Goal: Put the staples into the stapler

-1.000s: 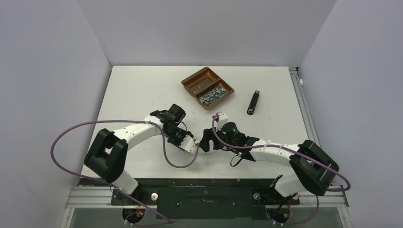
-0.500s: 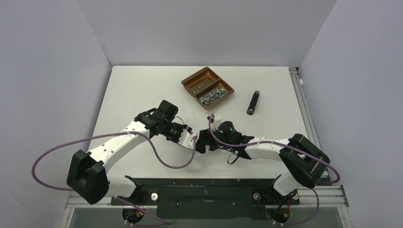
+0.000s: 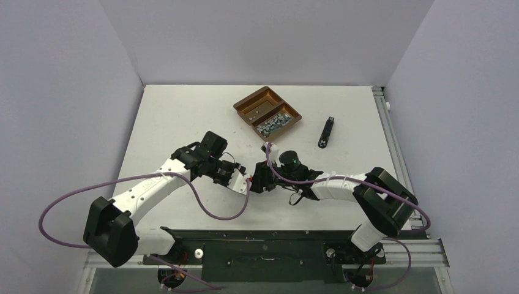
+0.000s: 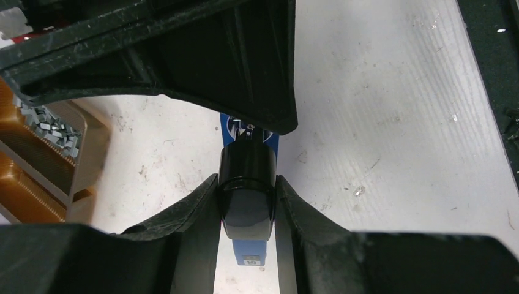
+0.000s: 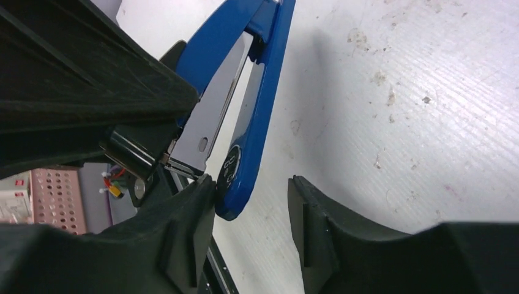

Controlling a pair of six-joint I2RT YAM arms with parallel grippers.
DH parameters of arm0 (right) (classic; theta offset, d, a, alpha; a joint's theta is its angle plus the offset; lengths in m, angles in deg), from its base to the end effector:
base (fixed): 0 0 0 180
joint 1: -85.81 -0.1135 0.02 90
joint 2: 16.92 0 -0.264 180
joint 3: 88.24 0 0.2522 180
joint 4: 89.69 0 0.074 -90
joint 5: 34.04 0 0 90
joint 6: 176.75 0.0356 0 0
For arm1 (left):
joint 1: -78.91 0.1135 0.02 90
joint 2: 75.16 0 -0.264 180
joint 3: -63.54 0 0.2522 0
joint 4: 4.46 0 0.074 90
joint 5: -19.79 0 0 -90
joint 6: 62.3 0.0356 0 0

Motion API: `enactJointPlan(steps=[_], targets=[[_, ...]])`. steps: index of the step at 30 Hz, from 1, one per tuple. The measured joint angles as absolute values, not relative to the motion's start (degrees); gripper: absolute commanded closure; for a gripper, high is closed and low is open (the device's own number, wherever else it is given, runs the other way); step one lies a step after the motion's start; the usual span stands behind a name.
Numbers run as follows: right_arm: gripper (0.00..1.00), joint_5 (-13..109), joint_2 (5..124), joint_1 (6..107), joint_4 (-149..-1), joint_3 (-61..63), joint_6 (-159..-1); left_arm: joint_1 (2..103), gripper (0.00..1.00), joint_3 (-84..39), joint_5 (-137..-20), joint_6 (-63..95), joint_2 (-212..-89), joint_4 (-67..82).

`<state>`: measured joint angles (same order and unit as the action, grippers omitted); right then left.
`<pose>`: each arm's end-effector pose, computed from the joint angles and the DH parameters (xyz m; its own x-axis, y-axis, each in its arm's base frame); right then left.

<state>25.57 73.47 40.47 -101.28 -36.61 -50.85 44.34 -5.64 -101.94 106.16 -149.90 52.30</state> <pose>0.2062 0.2343 0.1718 -0.8053 -0.0953 -0.5852 -0.5651 0.4223 0.7088 0.1952 -0.1573 0.2514 0.5241 0.6509 -0.5492 0.8512 -0.3799 0.3620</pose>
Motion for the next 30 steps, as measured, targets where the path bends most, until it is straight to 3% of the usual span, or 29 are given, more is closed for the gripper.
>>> enactJointPlan(steps=[5,16,30], targets=[[0.91,23.1,74.8,40.7,-102.5,-36.4,-48.9,44.5,0.97,-5.6,-101.8,106.6,-148.9,52.2],[0.92,21.6,74.8,41.8,-105.7,-37.9,-44.9,46.1,1.00,-4.9,-102.3,106.4,-148.2,51.5],[0.92,21.0,82.7,44.9,-117.6,-41.3,-40.8,62.6,1.00,-4.8,-110.4,105.2,-148.3,53.3]])
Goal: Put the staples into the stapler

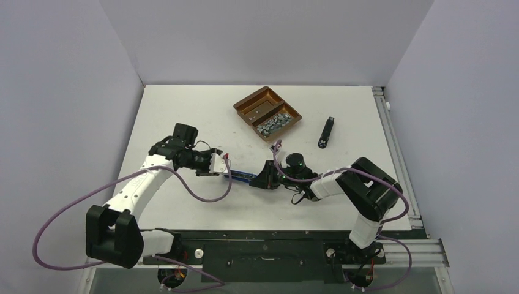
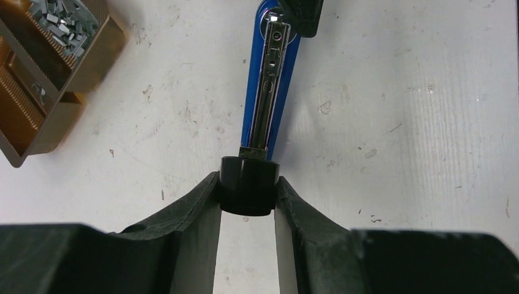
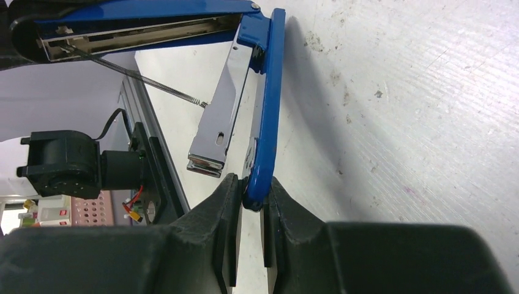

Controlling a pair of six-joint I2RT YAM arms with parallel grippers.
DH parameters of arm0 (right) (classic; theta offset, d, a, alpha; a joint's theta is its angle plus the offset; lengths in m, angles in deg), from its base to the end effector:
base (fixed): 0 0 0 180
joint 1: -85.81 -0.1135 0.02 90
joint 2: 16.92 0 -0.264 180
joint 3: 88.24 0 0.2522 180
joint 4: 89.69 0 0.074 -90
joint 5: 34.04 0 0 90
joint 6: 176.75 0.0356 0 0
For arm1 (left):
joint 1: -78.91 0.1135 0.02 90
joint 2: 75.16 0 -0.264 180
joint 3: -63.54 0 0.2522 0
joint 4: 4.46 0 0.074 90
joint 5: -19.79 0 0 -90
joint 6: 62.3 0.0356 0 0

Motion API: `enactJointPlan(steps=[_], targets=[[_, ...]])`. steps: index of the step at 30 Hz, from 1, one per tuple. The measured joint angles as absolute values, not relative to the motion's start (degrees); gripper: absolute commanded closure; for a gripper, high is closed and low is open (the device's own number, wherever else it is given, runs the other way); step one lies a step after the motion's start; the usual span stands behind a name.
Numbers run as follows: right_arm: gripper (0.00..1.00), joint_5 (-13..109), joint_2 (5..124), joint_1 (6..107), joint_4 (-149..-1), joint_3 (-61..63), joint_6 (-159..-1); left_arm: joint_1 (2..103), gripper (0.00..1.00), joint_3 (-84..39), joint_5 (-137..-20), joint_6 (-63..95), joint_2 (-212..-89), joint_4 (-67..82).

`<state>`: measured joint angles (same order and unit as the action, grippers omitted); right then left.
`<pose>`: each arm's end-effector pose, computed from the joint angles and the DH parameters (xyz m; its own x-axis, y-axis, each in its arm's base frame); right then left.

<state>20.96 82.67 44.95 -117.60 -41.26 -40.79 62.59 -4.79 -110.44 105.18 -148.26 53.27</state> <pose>0.2217 0.2188 0.1303 -0.8882 0.0103 -0.4593 -0.4193 0.3902 0.8197 0.2251 -0.0899 0.2554 0.3043 0.6875 -0.6594 0.9396 -0.1027 0.3266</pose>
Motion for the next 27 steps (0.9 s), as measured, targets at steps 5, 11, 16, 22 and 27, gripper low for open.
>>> enactJointPlan(steps=[5,11,16,22,27], targets=[[0.92,21.0,83.8,44.9,-119.9,-41.5,-39.9,66.4,1.00,-4.9,-113.8,105.5,-149.5,53.3],[0.92,21.0,85.2,45.1,-122.5,-42.2,-38.7,73.7,1.00,-6.1,-117.4,105.5,-152.3,53.7],[0.91,20.3,87.5,45.3,-122.9,-43.5,-38.0,80.6,1.00,-7.1,-114.4,105.9,-156.3,52.9],[0.92,16.8,89.5,44.9,-123.1,-44.3,-37.7,83.7,1.00,-7.5,-108.7,104.7,-163.8,50.9],[0.91,14.9,91.0,44.9,-125.4,-44.3,-36.5,83.5,0.87,-9.0,-106.3,101.5,-167.1,47.6]])
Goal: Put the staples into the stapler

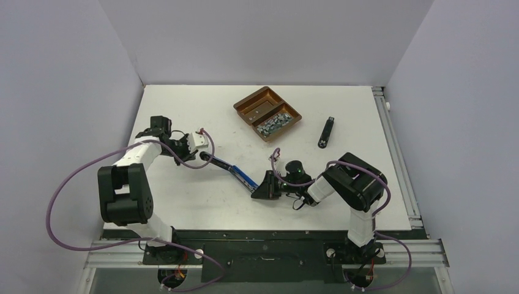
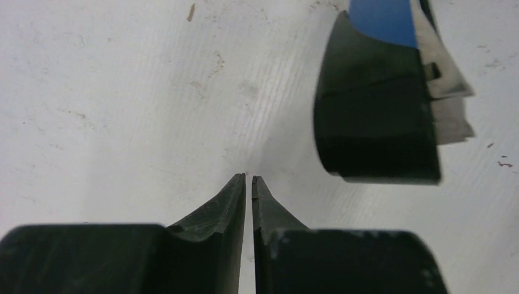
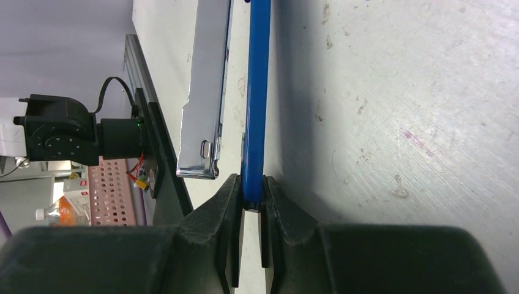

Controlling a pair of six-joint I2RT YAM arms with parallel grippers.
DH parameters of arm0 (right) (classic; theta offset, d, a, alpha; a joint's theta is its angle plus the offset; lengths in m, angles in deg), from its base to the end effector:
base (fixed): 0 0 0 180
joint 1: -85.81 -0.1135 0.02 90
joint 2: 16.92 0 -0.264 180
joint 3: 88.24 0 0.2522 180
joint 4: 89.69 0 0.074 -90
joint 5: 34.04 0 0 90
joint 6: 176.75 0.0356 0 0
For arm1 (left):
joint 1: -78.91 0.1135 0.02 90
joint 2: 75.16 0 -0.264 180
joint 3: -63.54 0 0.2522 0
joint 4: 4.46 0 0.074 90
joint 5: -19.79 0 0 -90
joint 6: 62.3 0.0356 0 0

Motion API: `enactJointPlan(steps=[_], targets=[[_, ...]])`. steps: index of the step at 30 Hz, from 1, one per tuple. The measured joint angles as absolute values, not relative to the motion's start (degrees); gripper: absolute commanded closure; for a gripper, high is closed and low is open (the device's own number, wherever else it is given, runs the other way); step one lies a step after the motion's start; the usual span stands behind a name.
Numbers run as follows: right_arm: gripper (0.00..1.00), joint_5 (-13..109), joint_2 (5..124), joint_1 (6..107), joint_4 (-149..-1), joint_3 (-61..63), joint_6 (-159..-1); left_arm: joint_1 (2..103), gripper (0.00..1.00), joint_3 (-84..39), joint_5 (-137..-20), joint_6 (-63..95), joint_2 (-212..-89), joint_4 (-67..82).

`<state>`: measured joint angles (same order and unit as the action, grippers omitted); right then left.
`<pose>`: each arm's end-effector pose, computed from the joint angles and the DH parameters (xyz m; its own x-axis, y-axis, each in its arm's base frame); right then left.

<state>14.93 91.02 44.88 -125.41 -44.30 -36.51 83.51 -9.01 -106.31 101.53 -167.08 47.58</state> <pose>0.2119 0.2147 0.0902 -0.9446 -0.0515 -0.3241 -0.3203 0.3609 0.8759 0.3002 0.0031 0.1963 -0.1455 0.7668 -0.6251 0.9415 0.3015 0.1507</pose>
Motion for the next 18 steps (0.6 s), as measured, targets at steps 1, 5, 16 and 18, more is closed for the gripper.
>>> enactJointPlan(steps=[1,5,16,18], targets=[[0.92,14.6,91.3,44.9,-125.8,-44.3,-36.3,83.5,0.80,-9.5,-106.0,100.7,-167.5,46.9],[0.92,14.0,91.6,44.9,-126.3,-44.3,-35.9,83.6,0.39,-11.2,-105.9,97.3,-168.0,45.2],[0.92,12.7,91.4,45.2,-122.8,-42.7,-36.2,94.3,0.04,-30.4,-115.4,111.1,-167.9,77.5],[0.91,12.3,91.4,45.3,-121.7,-42.1,-36.4,93.6,0.04,-30.6,-118.7,113.9,-167.4,83.7]])
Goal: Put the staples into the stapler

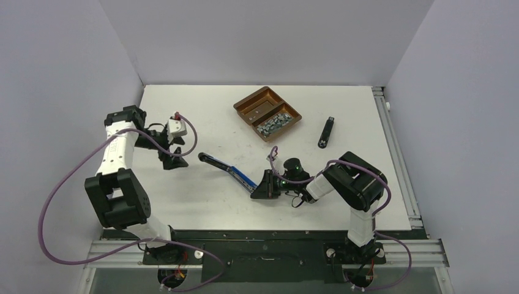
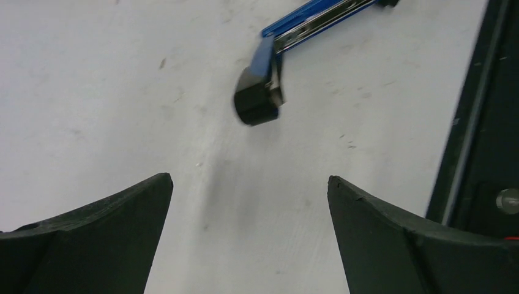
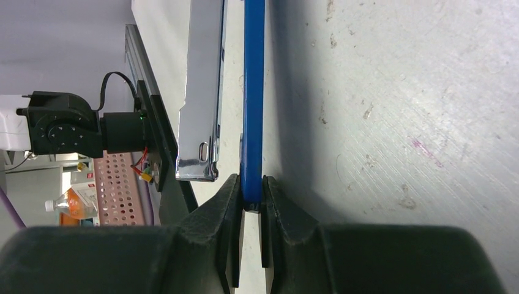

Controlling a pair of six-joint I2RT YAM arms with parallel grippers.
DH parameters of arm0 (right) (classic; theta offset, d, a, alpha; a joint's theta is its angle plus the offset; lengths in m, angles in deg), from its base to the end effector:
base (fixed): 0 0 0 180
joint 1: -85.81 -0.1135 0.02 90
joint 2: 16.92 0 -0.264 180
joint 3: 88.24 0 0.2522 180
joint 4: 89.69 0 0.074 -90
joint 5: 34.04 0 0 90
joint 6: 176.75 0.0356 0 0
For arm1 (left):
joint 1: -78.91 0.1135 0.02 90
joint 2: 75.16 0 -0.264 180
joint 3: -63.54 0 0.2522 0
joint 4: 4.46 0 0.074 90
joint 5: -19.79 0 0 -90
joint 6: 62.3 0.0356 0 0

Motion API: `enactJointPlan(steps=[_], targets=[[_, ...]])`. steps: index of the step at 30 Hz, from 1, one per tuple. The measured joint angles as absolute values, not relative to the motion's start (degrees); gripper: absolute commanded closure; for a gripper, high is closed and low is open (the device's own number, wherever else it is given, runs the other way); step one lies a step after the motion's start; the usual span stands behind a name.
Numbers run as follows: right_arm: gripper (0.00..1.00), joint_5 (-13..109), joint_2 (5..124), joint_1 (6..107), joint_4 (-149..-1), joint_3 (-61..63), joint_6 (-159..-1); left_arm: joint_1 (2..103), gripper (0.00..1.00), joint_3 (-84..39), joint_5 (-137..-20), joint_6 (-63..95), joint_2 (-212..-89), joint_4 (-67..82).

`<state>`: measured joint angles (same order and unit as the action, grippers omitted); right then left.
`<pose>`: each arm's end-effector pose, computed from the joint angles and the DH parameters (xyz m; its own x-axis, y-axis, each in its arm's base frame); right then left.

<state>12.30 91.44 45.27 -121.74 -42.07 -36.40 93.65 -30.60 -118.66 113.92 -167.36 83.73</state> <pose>0.2174 0.2183 0.0909 -0.9549 -0.0837 -0.2849 -0.2958 0.3545 0.8871 0.2859 0.0477 0.2884 -0.1848 0.6357 -0.7495 0.9549 0.2964 0.0160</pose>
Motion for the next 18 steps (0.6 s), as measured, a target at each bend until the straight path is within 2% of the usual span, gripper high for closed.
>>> enactJointPlan(steps=[2,5,11,18], targets=[[0.92,12.1,91.4,45.3,-121.0,-41.7,-36.6,91.9,0.04,-28.5,-121.6,113.5,-166.2,87.1],[0.91,12.0,91.4,45.3,-120.7,-41.5,-36.6,86.9,0.04,-23.1,-124.2,106.7,-162.7,84.4],[0.92,11.9,91.3,45.3,-120.3,-41.5,-36.5,79.0,0.00,-7.9,-118.8,82.2,-149.7,55.4],[0.91,12.0,91.3,45.3,-120.7,-41.6,-36.1,78.0,0.00,-7.2,-110.9,67.1,-154.0,38.9]])
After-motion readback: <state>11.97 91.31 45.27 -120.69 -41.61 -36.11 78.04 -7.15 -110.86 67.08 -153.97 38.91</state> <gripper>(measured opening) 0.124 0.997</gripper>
